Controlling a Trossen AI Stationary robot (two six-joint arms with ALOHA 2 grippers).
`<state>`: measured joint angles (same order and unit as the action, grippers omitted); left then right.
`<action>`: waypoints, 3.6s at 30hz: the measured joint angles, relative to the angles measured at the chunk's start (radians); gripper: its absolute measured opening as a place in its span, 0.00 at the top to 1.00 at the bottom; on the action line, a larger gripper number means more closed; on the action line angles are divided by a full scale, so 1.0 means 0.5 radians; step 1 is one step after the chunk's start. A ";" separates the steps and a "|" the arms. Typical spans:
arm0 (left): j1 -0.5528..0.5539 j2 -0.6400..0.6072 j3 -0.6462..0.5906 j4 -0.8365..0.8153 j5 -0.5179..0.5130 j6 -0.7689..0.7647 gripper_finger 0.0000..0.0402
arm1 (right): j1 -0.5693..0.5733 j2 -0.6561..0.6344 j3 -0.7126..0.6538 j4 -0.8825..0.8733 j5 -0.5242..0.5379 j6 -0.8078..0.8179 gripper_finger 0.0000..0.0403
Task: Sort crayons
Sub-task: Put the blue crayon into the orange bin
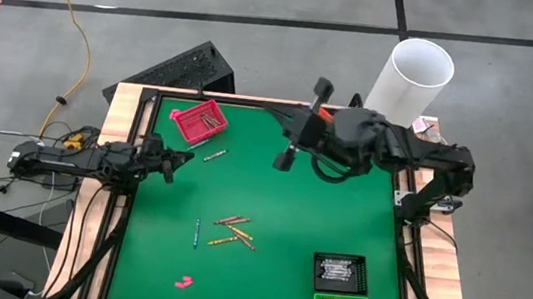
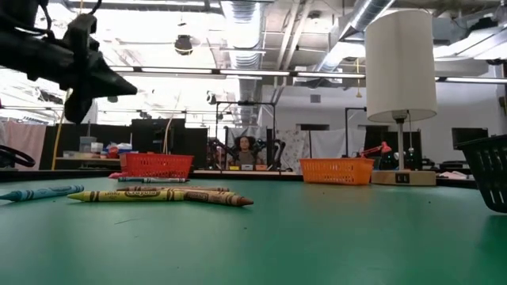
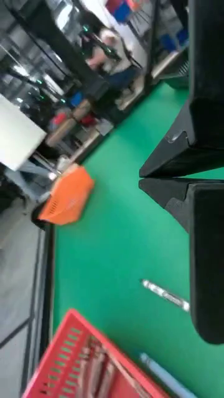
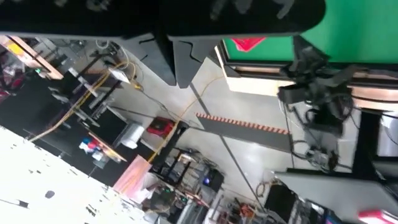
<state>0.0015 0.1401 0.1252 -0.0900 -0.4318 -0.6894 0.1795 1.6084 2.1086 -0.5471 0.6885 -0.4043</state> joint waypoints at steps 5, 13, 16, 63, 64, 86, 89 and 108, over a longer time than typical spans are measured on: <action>-0.003 0.073 0.204 -0.480 0.111 0.024 1.00 | 0.141 -0.045 0.004 0.010 0.172 -0.097 1.00; 0.013 0.809 0.611 -1.338 -0.542 -0.191 1.00 | 0.307 -0.045 0.002 0.011 0.550 -0.204 1.00; 0.032 1.111 0.613 -1.300 -0.577 -0.324 1.00 | 0.332 -0.044 0.002 -0.003 0.575 -0.204 1.00; 0.204 1.949 0.073 0.122 -0.628 -0.297 1.00 | 0.660 -0.043 0.002 0.017 0.879 -0.082 1.00; 0.192 1.949 0.073 0.148 -0.601 -0.280 1.00 | 0.664 -0.043 0.002 0.017 0.879 -0.083 1.00; -0.011 1.879 0.096 0.543 -0.786 -0.118 1.00 | 0.688 -0.042 0.003 -0.054 0.878 -0.096 1.00; 0.025 1.858 0.096 0.388 -0.890 -0.234 1.00 | 0.688 -0.042 0.003 -0.058 0.879 -0.096 1.00; 0.363 1.932 0.084 0.093 -0.991 -0.339 1.00 | 0.655 -0.042 0.003 -0.058 0.976 -0.023 1.00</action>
<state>0.1828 1.1061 0.1674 -0.0434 -0.9274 -0.8588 0.5072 1.5875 2.1101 -0.5762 1.1767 -0.4160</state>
